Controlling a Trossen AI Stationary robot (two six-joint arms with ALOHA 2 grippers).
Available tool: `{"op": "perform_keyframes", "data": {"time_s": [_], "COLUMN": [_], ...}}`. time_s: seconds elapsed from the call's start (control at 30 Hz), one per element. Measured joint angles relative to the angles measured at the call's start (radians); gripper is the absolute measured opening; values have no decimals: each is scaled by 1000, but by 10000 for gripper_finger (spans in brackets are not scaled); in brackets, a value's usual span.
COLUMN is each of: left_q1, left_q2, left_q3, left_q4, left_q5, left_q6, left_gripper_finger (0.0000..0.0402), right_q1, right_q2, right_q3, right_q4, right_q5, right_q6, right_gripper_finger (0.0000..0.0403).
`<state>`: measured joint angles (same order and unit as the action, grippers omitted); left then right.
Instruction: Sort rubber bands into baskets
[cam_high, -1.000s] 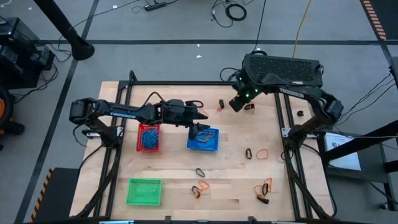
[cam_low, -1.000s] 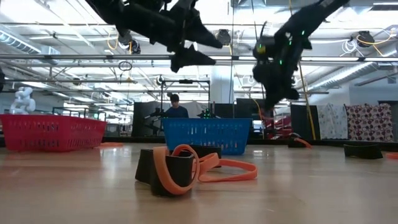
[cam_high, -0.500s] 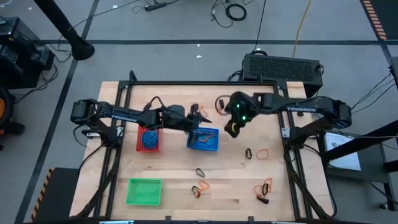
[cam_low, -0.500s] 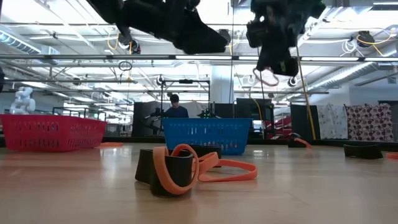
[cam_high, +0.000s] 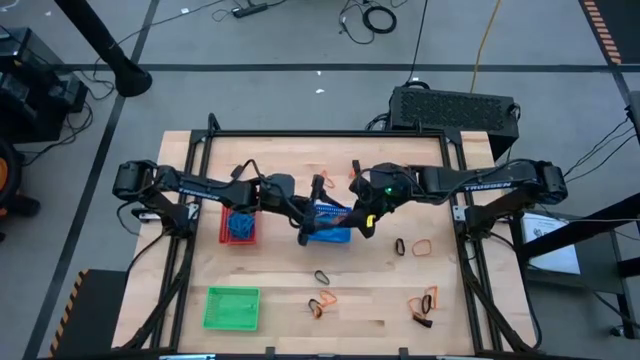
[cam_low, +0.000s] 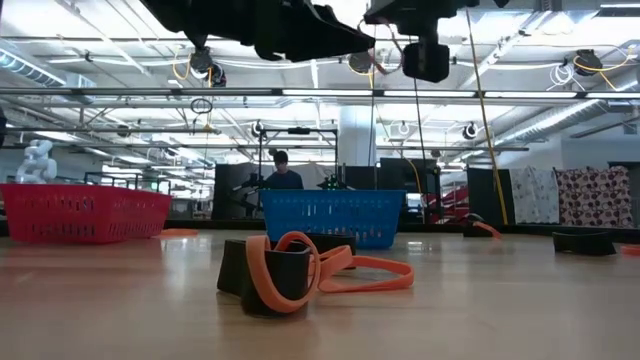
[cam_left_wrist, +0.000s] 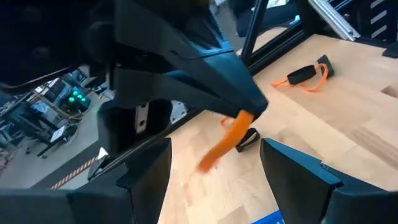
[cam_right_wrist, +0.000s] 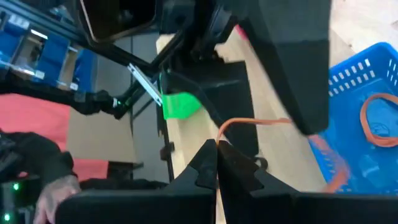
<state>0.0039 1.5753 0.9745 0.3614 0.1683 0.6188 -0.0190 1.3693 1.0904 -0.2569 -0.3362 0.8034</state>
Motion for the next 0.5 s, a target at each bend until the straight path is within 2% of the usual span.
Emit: {"op": "perform_keyframes", "data": {"time_s": [0.27, 0.5], "left_q1": [-23, -26], "left_q2": [0, 0], "left_q3": [0, 0], "left_q4": [-1, -2], "left_q5": [7, 7], "left_q6": [1, 0], "left_gripper_finger": [249, 189], "right_q1": [21, 34], "right_q2": [0, 0], "right_q3": [0, 0], "right_q4": [-1, -1], "right_q5": [47, 47], "right_q6": [49, 53], "right_gripper_finger": [0, 0]}}
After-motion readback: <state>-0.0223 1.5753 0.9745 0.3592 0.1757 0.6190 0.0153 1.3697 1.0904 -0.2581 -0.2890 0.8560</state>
